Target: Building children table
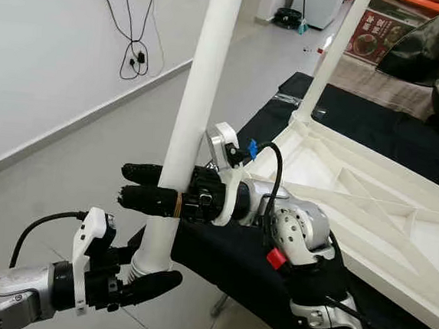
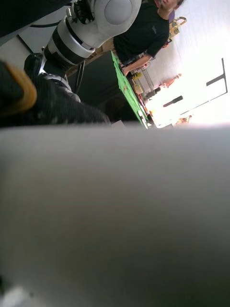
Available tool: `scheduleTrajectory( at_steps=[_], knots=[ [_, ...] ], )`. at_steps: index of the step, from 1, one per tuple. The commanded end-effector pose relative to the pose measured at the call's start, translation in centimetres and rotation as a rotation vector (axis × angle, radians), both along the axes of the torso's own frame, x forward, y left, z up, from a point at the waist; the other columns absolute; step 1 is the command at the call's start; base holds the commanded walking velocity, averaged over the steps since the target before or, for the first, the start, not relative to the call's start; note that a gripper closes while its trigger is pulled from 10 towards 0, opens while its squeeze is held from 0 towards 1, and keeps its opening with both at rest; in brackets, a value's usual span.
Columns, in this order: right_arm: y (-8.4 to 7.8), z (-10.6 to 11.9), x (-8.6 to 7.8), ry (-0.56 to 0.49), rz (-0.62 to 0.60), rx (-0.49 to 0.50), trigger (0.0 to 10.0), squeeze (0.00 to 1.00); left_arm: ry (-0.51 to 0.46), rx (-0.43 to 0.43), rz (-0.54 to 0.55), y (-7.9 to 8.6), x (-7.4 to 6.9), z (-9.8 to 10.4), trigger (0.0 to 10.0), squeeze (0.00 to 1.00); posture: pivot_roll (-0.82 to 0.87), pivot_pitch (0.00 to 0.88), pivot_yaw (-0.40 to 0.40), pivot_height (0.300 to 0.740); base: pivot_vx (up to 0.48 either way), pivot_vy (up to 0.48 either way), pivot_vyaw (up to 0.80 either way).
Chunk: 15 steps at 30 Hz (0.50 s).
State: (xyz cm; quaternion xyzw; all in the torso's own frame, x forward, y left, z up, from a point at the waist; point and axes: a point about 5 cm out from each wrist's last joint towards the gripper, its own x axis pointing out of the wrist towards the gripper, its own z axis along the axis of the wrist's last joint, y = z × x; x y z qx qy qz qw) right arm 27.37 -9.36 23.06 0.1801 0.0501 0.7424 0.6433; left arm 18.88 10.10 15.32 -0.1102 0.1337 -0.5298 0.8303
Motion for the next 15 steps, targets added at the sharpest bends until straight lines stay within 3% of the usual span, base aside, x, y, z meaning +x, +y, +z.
scheduleTrajectory(
  at_steps=[1,15],
  knots=[
    [0.24,0.04,-0.28,-0.005,0.044,-0.015,0.0,0.00,0.016,-0.002,-0.004,-0.14,-0.26,-0.08,10.0,0.00,0.11,0.089,-0.079,0.740,0.000,0.000,0.00],
    [0.21,-0.25,-0.56,0.001,0.072,-0.018,0.0,0.00,0.064,0.037,0.014,-0.06,-0.16,-0.93,10.0,0.00,0.11,0.065,-0.074,0.740,0.000,0.000,0.00]
  ],
)
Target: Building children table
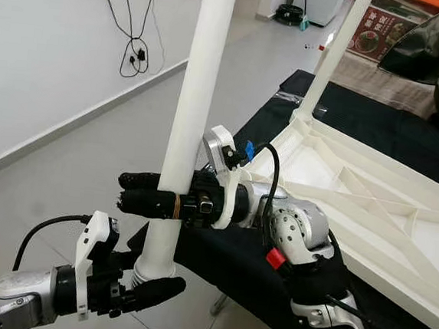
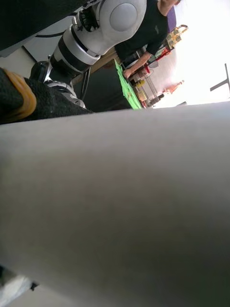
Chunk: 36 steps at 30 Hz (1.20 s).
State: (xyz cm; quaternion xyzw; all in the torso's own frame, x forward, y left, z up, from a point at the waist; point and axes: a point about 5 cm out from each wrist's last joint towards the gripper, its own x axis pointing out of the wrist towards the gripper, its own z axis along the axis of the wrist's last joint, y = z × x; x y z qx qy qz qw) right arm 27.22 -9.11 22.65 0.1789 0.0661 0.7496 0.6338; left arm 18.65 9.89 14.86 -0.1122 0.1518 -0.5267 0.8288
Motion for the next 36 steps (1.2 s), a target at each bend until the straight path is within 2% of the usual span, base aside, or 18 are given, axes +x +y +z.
scheduleTrajectory(
  at_steps=[1,3,4,8,13,14,15,18,19,20,23,26,28,29,31,33,34,36],
  knots=[
    [-0.1,0.2,-0.4,-0.015,0.043,0.003,0.0,0.00,0.032,0.025,0.018,0.2,0.2,-0.5,10.0,0.33,0.11,0.066,-0.074,0.740,0.000,0.000,0.00],
    [-0.1,0.2,-0.4,-0.015,0.043,0.003,0.0,0.00,0.032,0.025,0.018,0.2,0.2,-0.5,10.0,0.33,0.11,0.066,-0.074,0.740,0.000,0.000,0.00],
    [-0.1,0.1,-0.4,-0.014,0.042,0.004,0.0,0.00,0.027,0.024,0.027,0.2,0.3,-0.5,10.0,1.00,0.11,0.067,-0.077,0.740,0.000,0.000,0.00],
    [-0.3,0.5,-0.4,-0.021,0.048,0.018,0.0,0.00,0.028,0.002,0.059,0.5,0.6,-0.4,10.0,1.00,0.11,0.064,-0.080,0.740,0.000,0.000,0.00],
    [-0.7,1.0,0.2,-0.035,0.013,0.040,0.0,0.00,0.034,0.035,0.098,1.0,0.7,-1.0,10.0,1.00,0.10,0.066,-0.080,0.740,0.000,0.000,0.00],
    [-1.0,1.1,0.5,-0.041,-0.011,0.043,0.0,0.00,0.048,0.039,0.107,1.3,0.7,-1.2,10.0,0.00,0.11,0.068,-0.083,0.740,0.000,0.000,0.00],
    [-1.0,1.1,0.5,-0.041,-0.011,0.043,0.0,0.00,0.048,0.039,0.107,1.3,0.7,-1.2,10.0,0.00,0.11,0.068,-0.083,0.740,0.000,0.000,0.00],
    [-1.7,1.3,1.7,-0.052,-0.105,0.041,0.0,0.00,0.077,0.053,0.117,1.9,0.4,-1.8,10.0,0.00,0.11,0.067,-0.084,0.740,0.000,0.000,0.00],
    [-2.4,1.5,2.6,-0.062,-0.178,0.038,0.0,0.00,0.098,0.060,0.113,2.3,0.1,-2.0,10.0,0.00,0.11,0.067,-0.084,0.740,0.000,0.000,0.00],
    [-2.4,1.5,2.6,-0.062,-0.178,0.038,0.0,0.00,0.098,0.060,0.113,2.3,0.1,-2.0,10.0,0.00,0.11,0.067,-0.084,0.740,0.000,0.000,0.00],
    [-4.6,2.1,5.1,-0.075,-0.398,0.036,0.0,0.00,0.140,0.077,0.111,2.8,-1.0,-2.8,10.0,0.00,0.11,0.069,-0.089,0.740,0.000,0.000,0.00],
    [-5.0,2.3,5.5,-0.081,-0.432,0.043,0.0,0.00,0.140,0.078,0.114,2.8,-1.0,-2.8,10.0,0.00,0.11,0.069,-0.089,0.740,0.000,0.000,0.00],
    [-5.8,3.2,6.9,-0.092,-0.583,0.079,0.0,0.00,0.122,0.085,0.139,2.7,-1.1,-2.8,10.0,0.00,0.11,0.071,-0.089,0.740,0.000,0.000,0.00],
    [-5.8,3.2,6.9,-0.092,-0.583,0.079,0.0,0.00,0.122,0.085,0.139,2.7,-1.1,-2.8,10.0,0.00,0.11,0.071,-0.089,0.740,0.000,0.000,0.00],
    [-6.3,4.1,8.8,-0.078,-0.789,0.106,0.0,0.00,0.083,0.095,0.194,2.6,-0.7,-2.7,10.0,0.00,0.11,0.074,-0.090,0.740,0.000,0.000,0.00],
    [-6.3,4.1,8.8,-0.078,-0.789,0.106,0.0,0.00,0.083,0.095,0.194,2.6,-0.7,-2.7,10.0,0.00,0.11,0.074,-0.090,0.740,0.000,0.000,0.00],
    [-6.3,4.3,9.3,-0.077,-0.842,0.113,0.0,0.00,0.073,0.095,0.212,2.6,-0.6,-2.6,10.0,0.00,0.11,0.074,-0.090,0.740,0.000,0.000,0.00],
    [-7.2,4.9,11.2,-0.138,-1.242,0.069,0.0,0.00,-0.053,0.088,0.423,2.7,1.3,-1.4,10.0,0.00,0.11,0.089,-0.100,0.740,0.000,0.000,0.00]
  ],
)
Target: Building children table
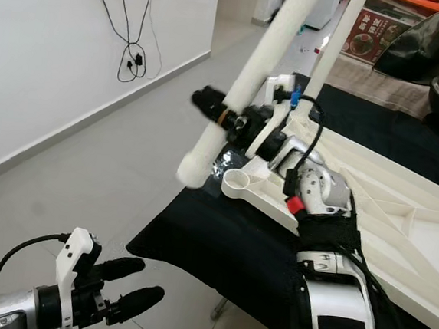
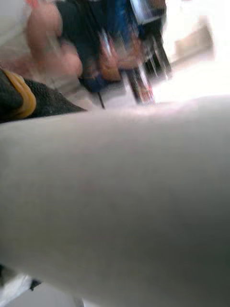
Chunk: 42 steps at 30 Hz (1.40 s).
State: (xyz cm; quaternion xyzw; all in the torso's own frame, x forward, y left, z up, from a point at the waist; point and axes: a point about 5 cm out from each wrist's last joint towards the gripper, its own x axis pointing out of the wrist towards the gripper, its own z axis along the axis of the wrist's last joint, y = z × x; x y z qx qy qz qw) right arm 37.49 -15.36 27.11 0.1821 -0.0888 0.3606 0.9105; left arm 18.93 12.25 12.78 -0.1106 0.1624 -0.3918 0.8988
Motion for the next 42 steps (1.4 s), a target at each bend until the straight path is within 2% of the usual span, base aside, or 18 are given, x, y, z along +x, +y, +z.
scheduleTrajectory(
  at_steps=[1,3,4,5,8,12,17,22,26,34,42],
  knots=[
    [-1.0,0.4,1.0,-0.022,-0.238,-0.023,0.0,0.00,-0.078,0.031,0.124,0.3,1.0,0.7,10.0,0.00,0.11,0.089,-0.100,0.740,0.000,0.000,0.00],
    [-1.5,0.4,1.5,-0.060,-0.480,-0.074,0.0,0.00,-0.173,0.058,0.296,0.6,2.4,1.8,10.0,0.00,0.12,0.089,-0.104,0.740,0.000,0.000,0.00],
    [-1.5,0.4,1.5,-0.060,-0.480,-0.074,0.0,0.00,-0.173,0.058,0.296,0.6,2.4,1.8,10.0,0.00,0.12,0.089,-0.104,0.740,0.000,0.000,0.00],
    [-1.3,0.1,1.2,-0.091,-0.527,-0.108,10.0,0.00,-0.212,0.068,0.359,0.8,2.8,2.4,10.0,0.00,0.12,0.088,-0.106,0.740,0.000,0.000,0.00],
    [-0.4,-0.5,0.1,-0.142,-0.572,-0.132,10.0,0.00,-0.292,0.096,0.469,1.1,3.5,3.7,10.0,0.00,0.12,0.083,-0.106,0.740,0.000,0.000,0.00],
    [-0.1,-0.8,-0.3,-0.142,-0.566,-0.120,10.0,0.00,-0.315,0.093,0.492,1.2,3.7,4.2,10.0,0.00,0.12,0.077,-0.109,0.740,0.000,0.000,0.00],
    [0.6,-1.0,-0.8,-0.150,-0.566,-0.087,10.0,0.00,-0.412,0.128,0.569,2.2,4.5,5.8,10.0,0.00,0.12,0.057,-0.110,0.740,0.050,0.000,0.00],
    [1.0,-1.0,-0.7,-0.156,-0.572,-0.065,10.0,0.00,-0.431,0.142,0.597,2.7,4.9,6.0,10.0,0.00,0.13,0.049,-0.109,0.740,0.289,0.000,0.00],
    [1.4,-1.0,-0.7,-0.169,-0.615,-0.050,10.0,0.00,-0.447,0.142,0.614,2.5,5.2,6.0,10.0,0.00,0.13,0.045,-0.110,0.740,0.320,0.000,0.00],
    [1.5,-1.0,-0.8,-0.167,-0.623,-0.052,10.0,0.00,-0.446,0.147,0.620,2.3,5.3,5.8,10.0,0.00,0.12,0.046,-0.108,0.740,0.324,0.000,0.00],
    [1.5,-1.0,-0.9,-0.169,-0.631,-0.058,10.0,0.00,-0.428,0.140,0.643,2.6,5.6,5.8,10.0,0.00,0.13,0.048,-0.108,0.740,0.000,0.000,0.00]
  ],
)
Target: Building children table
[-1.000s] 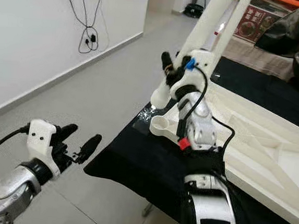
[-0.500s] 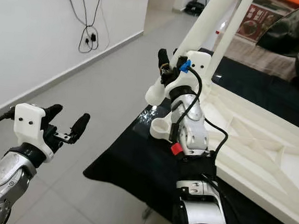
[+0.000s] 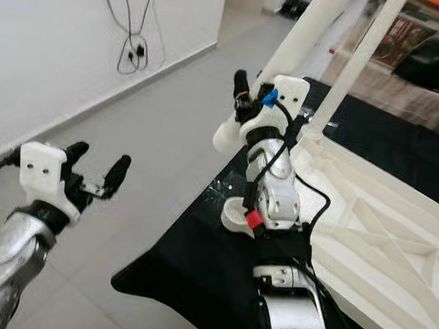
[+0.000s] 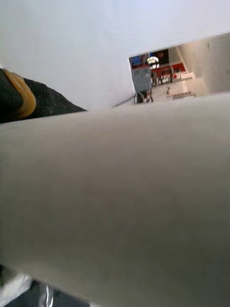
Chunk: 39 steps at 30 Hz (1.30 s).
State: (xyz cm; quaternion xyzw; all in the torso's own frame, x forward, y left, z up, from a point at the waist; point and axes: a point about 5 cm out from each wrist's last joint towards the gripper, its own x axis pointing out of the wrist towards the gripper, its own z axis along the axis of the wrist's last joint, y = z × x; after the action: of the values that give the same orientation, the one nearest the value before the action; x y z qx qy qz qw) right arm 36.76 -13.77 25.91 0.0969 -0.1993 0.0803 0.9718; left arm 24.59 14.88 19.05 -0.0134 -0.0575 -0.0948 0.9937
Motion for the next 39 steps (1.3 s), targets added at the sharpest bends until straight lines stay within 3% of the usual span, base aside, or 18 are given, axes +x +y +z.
scheduleTrajectory(
  at_steps=[1,11,25,39],
  knots=[
    [-0.1,0.2,-0.2,-0.013,-0.011,-0.012,10.0,0.00,0.024,0.009,0.005,0.0,0.0,-0.4,10.0,0.00,0.13,0.048,-0.108,0.740,0.000,0.000,0.00],
    [-0.3,0.2,0.0,-0.016,-0.047,-0.043,10.0,0.00,0.013,0.005,0.006,0.0,0.1,-0.4,10.0,0.00,0.13,0.049,-0.110,0.740,0.000,0.000,-0.39],
    [0.4,-0.2,-0.2,-0.006,-0.039,-0.048,10.0,0.00,-0.059,0.038,0.082,0.9,0.9,1.4,10.0,0.00,0.13,0.044,-0.111,0.740,0.000,0.000,-0.28],
    [0.5,0.0,-0.2,-0.014,-0.039,-0.042,10.0,0.00,-0.048,0.065,0.089,1.1,1.0,1.0,10.0,0.00,0.13,0.046,-0.113,0.740,0.308,0.000,0.00]
  ],
)
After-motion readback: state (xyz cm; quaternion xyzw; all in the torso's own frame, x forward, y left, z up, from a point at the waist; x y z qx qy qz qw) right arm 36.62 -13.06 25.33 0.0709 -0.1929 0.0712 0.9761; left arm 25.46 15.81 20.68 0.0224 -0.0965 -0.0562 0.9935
